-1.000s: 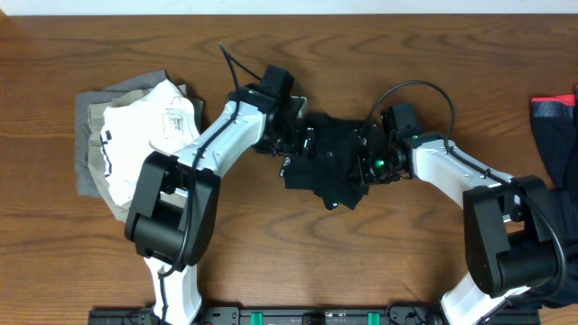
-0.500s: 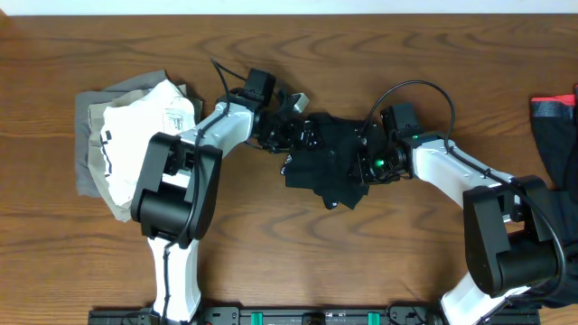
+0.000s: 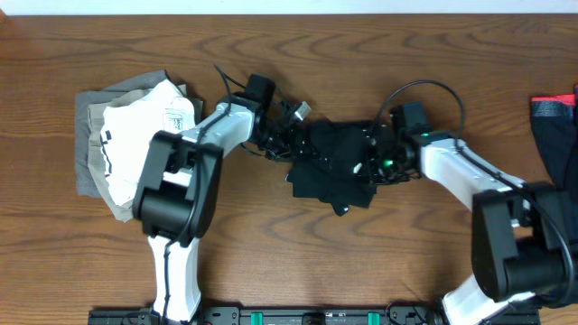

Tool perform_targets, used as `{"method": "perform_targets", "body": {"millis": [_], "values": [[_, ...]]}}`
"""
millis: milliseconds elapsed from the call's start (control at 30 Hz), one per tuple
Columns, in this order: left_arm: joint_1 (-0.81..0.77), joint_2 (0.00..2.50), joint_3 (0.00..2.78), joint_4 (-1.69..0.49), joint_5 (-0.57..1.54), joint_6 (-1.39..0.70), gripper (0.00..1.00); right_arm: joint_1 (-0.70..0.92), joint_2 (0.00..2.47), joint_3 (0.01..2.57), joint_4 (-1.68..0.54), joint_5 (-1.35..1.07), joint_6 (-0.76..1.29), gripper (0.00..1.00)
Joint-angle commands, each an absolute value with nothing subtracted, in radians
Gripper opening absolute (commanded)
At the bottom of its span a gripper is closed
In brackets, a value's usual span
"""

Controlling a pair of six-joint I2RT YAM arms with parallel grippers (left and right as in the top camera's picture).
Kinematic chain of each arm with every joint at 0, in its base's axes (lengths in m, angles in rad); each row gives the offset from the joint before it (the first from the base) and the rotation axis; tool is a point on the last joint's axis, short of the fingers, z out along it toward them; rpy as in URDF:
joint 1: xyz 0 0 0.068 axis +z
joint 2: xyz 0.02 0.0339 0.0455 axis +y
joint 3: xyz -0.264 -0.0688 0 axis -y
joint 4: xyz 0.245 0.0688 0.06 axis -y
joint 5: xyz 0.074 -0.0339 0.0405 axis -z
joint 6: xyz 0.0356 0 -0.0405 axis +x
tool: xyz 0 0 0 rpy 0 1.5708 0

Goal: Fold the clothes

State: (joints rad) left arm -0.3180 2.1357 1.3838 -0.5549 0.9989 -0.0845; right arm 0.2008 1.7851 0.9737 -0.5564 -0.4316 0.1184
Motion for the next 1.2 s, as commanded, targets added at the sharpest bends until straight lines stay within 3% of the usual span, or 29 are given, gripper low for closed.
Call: {"method": "perform_targets", "body": {"millis": [0, 200, 333, 500, 667, 733, 833, 900, 1167], "values": [[-0.250, 1.935, 1.401, -0.596, 1.036, -0.007, 0.06, 0.148, 1.649, 1.019, -0.567, -0.409, 0.043, 0.14], [-0.056, 1.670, 1.401, -0.663, 1.009, 0.052, 0.06, 0.123, 1.441, 1.093, -0.553, -0.414, 0.078, 0.17], [0.115, 1.579, 1.401, -0.757, 0.849, 0.052, 0.06, 0.123, 1.389, 1.122, -0.549, -0.406, 0.115, 0.17], [0.329, 1.586, 1.394, -0.907, 0.696, 0.093, 0.06, 0.123, 1.386, 1.124, -0.563, -0.408, 0.142, 0.15], [0.497, 1.668, 1.385, -0.842, 0.500, 0.052, 0.07, 0.123, 1.386, 1.124, -0.567, -0.408, 0.146, 0.13], [0.552, 1.717, 1.385, -0.794, 0.480, 0.025, 0.17, 0.123, 1.386, 1.124, -0.573, -0.409, 0.146, 0.12], [0.598, 1.788, 1.385, -0.761, 0.485, 0.025, 0.70, 0.123, 1.386, 1.124, -0.580, -0.408, 0.145, 0.12], [0.613, 1.822, 1.385, -0.765, 0.482, 0.025, 0.96, 0.123, 1.386, 1.124, -0.581, -0.408, 0.145, 0.12], [0.673, 1.798, 1.480, -0.871, 0.503, -0.057, 0.98, 0.114, 1.349, 1.126, -0.595, -0.408, 0.132, 0.19]]}}
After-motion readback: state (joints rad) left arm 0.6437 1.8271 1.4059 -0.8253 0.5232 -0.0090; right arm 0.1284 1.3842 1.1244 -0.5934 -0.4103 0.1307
